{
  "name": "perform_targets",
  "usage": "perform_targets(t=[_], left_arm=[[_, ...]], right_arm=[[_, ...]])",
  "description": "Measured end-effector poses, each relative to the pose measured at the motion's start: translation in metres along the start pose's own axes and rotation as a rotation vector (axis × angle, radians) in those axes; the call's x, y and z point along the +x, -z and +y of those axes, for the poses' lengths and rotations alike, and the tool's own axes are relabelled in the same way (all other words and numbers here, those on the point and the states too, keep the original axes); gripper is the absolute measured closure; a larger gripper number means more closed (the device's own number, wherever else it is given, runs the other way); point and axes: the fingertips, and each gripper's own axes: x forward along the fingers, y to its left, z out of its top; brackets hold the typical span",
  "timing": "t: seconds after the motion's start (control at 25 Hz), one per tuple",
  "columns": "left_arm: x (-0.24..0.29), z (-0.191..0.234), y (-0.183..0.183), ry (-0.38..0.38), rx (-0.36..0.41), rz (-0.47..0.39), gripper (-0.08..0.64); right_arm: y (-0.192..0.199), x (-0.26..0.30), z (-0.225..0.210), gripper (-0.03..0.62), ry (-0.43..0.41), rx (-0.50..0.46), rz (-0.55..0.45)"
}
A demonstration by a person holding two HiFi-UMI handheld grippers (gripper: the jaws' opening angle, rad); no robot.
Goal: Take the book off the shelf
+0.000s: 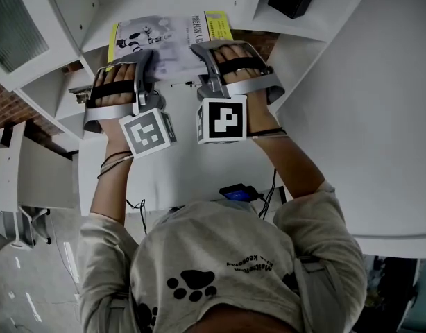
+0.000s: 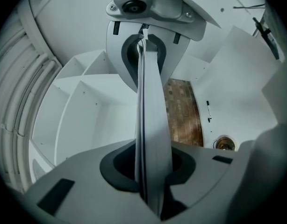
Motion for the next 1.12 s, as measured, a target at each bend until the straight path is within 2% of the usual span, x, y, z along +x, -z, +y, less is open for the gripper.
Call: perform_targets(t=[0.28, 0.4, 0.6, 1.12], left_arm=[[-0.041, -0.001, -0.019, -0.026, -0.013, 0.001, 0.482], [-0.054, 0.000, -0.022, -0.009, -0.026, -0.002, 0.483], [-0.066, -0.025, -0.020, 0.078, -0.037, -0.007, 0.477], [-0.110, -0.090, -0.004, 0.192, -0.046, -0.012, 0.477]], right_arm=[[0.001, -0.045, 0.003, 0.512, 0.051, 0.015, -0.016], [-0.002, -0.058, 0.000, 0.514, 0.063, 0.035, -0.028], [-0.008, -0.065, 0.026, 0.511, -0.020, 0.066, -0.037], [-0.038, -0.094, 0.096, 0.511, -0.115, 0.130, -0.028]])
